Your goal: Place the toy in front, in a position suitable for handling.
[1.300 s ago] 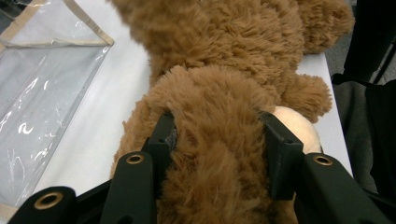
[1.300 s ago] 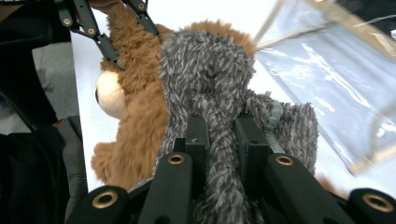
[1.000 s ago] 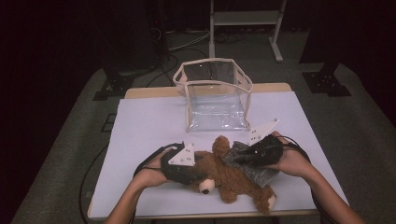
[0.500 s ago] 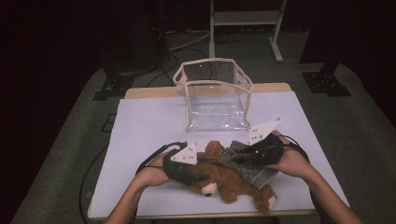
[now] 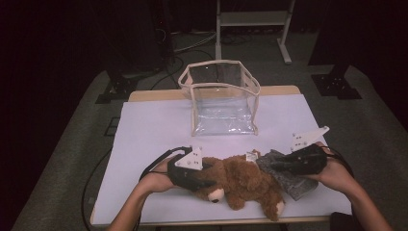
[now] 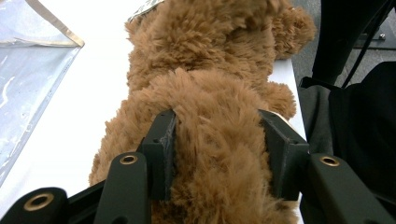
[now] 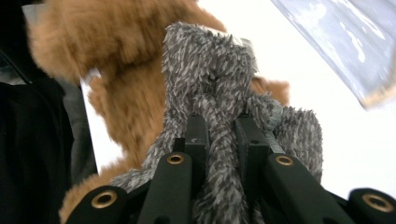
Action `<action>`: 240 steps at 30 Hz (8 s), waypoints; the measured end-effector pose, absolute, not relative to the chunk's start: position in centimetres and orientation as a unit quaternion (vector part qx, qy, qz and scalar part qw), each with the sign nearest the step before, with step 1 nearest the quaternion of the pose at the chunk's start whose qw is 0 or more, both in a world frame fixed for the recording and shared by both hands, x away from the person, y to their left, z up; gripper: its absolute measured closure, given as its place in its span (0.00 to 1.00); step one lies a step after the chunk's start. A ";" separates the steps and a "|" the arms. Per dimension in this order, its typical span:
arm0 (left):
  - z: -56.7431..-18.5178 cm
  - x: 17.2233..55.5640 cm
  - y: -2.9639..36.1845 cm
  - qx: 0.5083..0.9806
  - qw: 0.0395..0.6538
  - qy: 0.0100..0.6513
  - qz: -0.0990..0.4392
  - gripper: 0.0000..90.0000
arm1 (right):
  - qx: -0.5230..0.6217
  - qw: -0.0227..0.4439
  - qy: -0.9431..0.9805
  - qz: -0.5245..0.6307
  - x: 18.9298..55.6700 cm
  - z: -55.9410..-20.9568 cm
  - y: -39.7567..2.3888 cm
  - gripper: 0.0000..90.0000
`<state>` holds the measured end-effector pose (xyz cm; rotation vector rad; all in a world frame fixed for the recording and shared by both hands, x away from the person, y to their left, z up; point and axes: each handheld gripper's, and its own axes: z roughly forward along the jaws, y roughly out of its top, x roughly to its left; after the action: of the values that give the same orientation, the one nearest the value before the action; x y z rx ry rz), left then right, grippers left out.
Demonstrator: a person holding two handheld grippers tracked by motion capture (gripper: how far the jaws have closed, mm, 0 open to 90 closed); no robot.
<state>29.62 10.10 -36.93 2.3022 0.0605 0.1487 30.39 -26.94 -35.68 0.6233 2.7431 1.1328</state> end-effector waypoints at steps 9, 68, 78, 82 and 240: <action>-36.8 29.7 9.9 0.914 0.401 0.022 0.061 0.56 | 0.159 0.054 0.898 0.408 31.1 -33.3 -23.7 0.86; -37.0 29.4 12.2 0.903 0.422 0.043 0.067 0.52 | 0.080 -0.009 0.927 0.365 31.2 -34.6 -16.2 0.86; -37.4 29.4 11.5 0.901 0.427 0.038 0.066 0.55 | 0.042 0.002 0.930 0.365 31.6 -32.2 -12.0 0.86; -37.6 29.3 12.0 0.899 0.431 0.041 0.069 0.53 | 0.051 -0.004 0.936 0.347 32.2 -33.8 -11.6 0.86; -36.4 32.1 11.4 0.922 0.379 0.057 0.051 0.34 | 0.101 0.030 0.913 0.393 30.9 -35.1 -17.3 0.85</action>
<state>32.05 11.45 -36.39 2.3568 0.1469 0.1309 30.89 -17.30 -35.08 0.3120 2.8164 1.2131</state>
